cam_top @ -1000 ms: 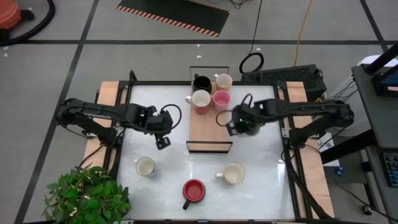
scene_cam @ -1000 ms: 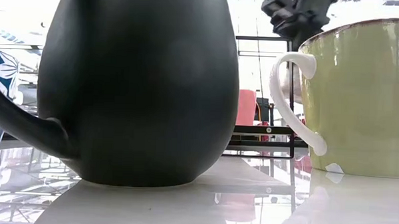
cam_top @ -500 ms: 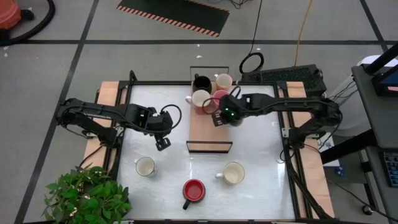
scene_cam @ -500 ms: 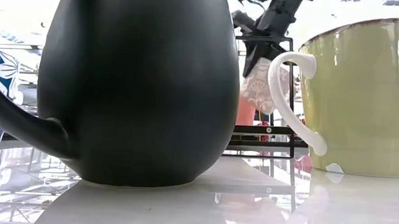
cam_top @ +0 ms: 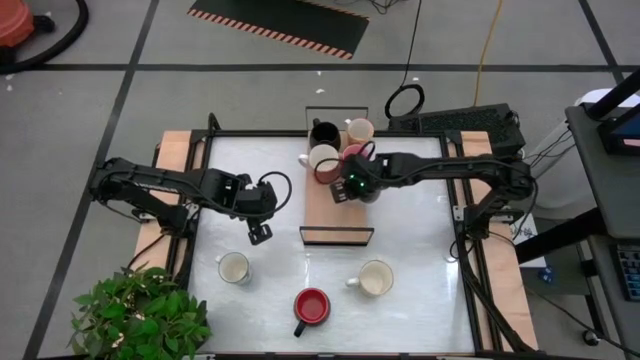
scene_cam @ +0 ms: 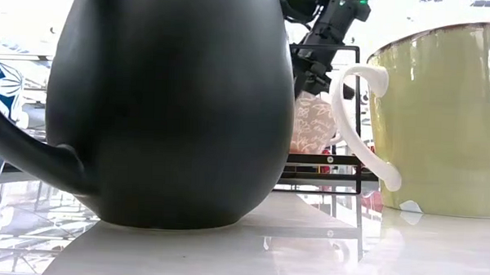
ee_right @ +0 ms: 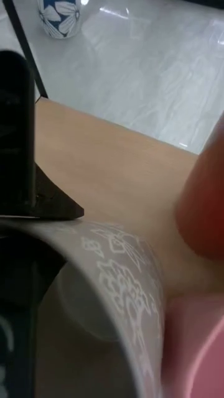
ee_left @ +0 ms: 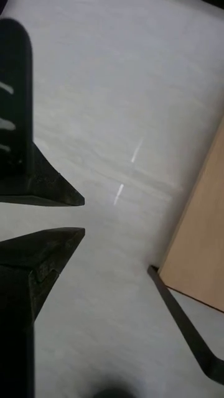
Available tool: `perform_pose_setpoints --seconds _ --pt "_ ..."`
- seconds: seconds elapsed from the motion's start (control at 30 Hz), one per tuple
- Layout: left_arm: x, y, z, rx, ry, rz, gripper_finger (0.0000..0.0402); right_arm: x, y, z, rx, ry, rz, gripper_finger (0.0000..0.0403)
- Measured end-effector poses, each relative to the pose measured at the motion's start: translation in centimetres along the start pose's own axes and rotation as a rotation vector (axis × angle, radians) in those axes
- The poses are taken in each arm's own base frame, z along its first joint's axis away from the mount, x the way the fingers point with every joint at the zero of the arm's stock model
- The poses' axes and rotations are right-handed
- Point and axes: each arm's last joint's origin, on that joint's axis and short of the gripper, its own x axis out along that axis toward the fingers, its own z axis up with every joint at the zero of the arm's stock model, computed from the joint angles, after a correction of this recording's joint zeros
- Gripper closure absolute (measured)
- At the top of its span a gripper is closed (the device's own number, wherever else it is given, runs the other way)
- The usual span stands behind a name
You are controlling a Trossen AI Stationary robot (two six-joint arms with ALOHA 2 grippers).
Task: Place coffee mugs
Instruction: Put the gray pattern mug on the shelf
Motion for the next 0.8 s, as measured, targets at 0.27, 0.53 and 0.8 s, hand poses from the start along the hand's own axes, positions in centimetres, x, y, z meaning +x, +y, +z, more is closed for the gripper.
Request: perform_pose_setpoints --seconds 0.27,0.53,0.8 --pt "0.0 0.0 0.01 -0.008 0.0 0.0 0.033 0.36 0.15 0.05 0.0 0.002 0.008 0.0387" --pt "0.0 0.04 0.03 0.01 -0.008 0.013 0.033 0.31 0.27 0.28 0.019 -0.02 0.025 0.035" --pt "0.0 0.09 0.06 0.033 -0.018 0.032 0.033 0.3 0.35 0.4 0.023 -0.045 0.025 0.0301"
